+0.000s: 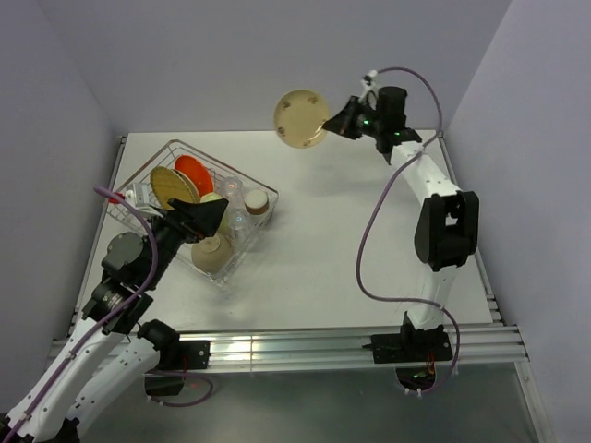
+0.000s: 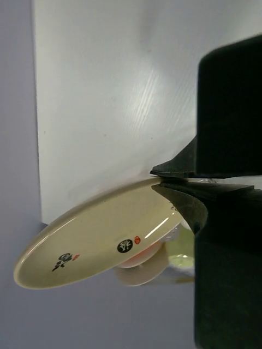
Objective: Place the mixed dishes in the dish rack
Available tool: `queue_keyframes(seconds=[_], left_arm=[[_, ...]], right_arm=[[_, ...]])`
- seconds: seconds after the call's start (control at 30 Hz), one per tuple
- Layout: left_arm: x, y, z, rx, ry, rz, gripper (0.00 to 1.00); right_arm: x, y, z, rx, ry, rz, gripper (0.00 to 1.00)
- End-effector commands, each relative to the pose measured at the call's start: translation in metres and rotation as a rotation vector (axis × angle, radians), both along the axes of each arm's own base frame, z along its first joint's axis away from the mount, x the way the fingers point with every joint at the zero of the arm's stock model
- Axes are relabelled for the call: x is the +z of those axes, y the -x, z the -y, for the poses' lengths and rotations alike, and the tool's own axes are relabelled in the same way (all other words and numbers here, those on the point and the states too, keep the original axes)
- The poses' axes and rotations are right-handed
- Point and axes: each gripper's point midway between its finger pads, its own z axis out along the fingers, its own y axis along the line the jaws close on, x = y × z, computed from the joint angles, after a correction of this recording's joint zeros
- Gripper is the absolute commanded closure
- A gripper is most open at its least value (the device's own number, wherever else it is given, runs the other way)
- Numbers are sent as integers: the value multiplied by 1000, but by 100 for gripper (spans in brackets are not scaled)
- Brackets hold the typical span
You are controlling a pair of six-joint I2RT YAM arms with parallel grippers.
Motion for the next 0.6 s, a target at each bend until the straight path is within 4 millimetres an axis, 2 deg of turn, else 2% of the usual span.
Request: queue_keyframes(seconds=[0.0,0.03,0.1,0.13,0.2,0.23,0.3,0.33,0.37,0.4,0.43,0.47,0.5,0.57], left_arm=[[41,11,-10,13,6,105,1],[44,13,-11,13,2,116,2],[56,20,-14,7,11,144,2],[59,22,-16,6,11,153,2],[69,29,-20,7,22,180,2],[70,31,-21,8,20,185,2],[79,38,-26,14,30,209,2],[79,40,-29,20,26,212,2],[82,44,-31,19,30,222,2],[88,47,-34,25,33,233,2],[89,49,-36,29,30,239,2],[91,53,-39,33,31,244,2],[95,56,-43,43,34,253,2],[98,62,-48,50,34,264,2]], right_arm=[[49,38,-57,170,304,273,100],[66,53,-88,219,325,334,100],[70,62,-109,234,408,378,100],[84,76,-139,274,417,431,100],[85,83,-158,268,491,460,100],[93,94,-185,297,490,491,100],[90,99,-203,296,552,510,100],[94,99,-218,297,556,529,100],[96,113,-238,322,557,543,100],[81,112,-250,329,581,524,100],[93,112,-256,293,586,548,100],[92,124,-274,308,587,561,100],[88,126,-286,306,588,572,100],[86,127,-294,233,619,589,100]])
